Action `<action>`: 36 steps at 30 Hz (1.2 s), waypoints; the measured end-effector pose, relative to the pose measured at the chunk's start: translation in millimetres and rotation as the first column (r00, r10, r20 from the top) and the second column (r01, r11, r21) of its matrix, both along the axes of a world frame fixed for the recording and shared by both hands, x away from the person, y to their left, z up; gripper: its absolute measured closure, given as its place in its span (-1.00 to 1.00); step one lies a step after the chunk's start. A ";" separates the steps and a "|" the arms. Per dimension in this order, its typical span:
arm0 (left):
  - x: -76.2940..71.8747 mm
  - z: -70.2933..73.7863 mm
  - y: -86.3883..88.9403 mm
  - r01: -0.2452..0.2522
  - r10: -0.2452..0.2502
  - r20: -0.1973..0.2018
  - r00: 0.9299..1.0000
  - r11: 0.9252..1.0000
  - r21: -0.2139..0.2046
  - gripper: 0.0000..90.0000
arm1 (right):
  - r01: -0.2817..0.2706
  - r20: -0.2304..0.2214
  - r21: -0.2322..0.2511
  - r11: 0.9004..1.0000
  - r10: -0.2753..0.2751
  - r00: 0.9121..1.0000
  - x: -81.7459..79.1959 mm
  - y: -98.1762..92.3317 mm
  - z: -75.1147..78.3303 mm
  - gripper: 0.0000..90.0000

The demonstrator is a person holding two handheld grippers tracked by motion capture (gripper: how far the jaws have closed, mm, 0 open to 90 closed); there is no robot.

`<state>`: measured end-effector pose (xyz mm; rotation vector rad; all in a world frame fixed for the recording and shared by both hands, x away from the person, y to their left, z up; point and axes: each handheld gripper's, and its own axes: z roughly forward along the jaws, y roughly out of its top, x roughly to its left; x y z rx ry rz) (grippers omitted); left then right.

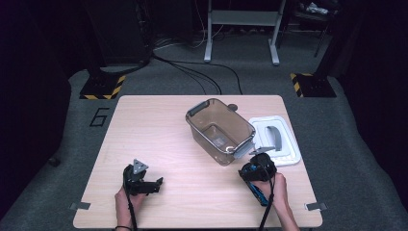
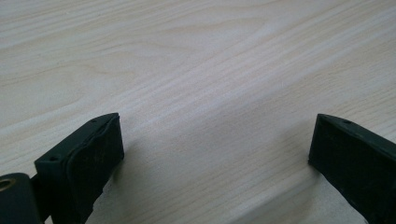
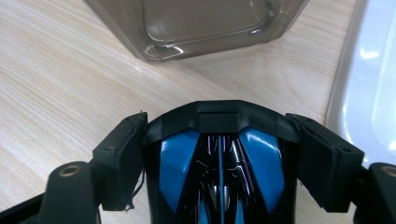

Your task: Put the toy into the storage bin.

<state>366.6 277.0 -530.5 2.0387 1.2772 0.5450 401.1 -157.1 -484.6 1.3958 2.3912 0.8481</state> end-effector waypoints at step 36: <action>0.0 -0.1 -0.1 0.000 0.000 0.001 1.000 1.000 -0.001 -0.93 | 0.099 0.206 0.168 0.981 -0.133 0.969 -25.6 -55.9 70.5 -0.47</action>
